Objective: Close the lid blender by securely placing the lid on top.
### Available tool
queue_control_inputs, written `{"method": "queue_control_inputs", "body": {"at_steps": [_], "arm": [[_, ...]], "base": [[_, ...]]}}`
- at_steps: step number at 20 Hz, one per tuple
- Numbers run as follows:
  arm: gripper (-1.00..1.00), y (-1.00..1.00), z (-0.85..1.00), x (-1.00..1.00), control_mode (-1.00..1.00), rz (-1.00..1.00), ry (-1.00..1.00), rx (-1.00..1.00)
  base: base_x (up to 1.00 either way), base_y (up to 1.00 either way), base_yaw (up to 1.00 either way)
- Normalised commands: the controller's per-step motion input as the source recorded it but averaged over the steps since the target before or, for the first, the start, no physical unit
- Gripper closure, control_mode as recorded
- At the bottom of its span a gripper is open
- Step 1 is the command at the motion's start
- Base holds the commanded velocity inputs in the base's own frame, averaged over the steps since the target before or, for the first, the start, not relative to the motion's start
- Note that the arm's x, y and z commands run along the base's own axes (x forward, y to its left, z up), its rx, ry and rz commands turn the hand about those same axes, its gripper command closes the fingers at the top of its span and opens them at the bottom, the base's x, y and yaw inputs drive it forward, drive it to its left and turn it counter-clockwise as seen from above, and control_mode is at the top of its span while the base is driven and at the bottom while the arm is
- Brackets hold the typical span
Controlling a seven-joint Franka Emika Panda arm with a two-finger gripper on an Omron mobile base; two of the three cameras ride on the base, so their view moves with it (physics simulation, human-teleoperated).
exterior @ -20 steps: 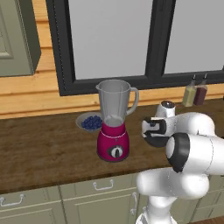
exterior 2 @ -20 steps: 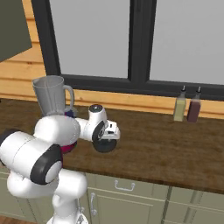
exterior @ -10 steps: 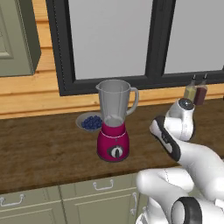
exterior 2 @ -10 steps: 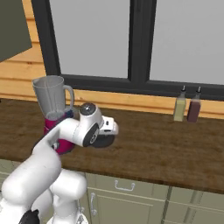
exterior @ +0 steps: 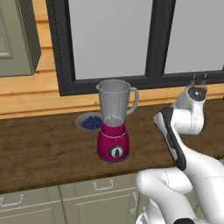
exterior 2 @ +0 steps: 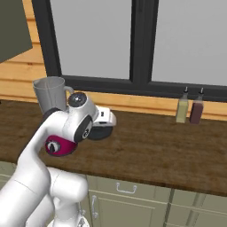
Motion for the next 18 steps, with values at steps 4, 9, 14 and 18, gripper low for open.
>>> {"method": "queue_control_inputs", "body": {"at_steps": [4,9,14,18], "arm": [[1.0,0.0,1.0,-0.08,-1.0,0.0,0.0,0.06],[1.0,0.03,0.93,0.0,-1.0,0.02,-0.06,0.12],[1.0,0.16,0.93,0.0,-1.0,0.05,-0.02,0.12],[1.0,0.32,0.82,0.0,-1.0,0.04,-0.01,0.08]], "base": [[0.0,0.0,0.0],[0.0,0.0,0.0],[0.0,0.0,0.0],[0.0,0.0,0.0]]}}
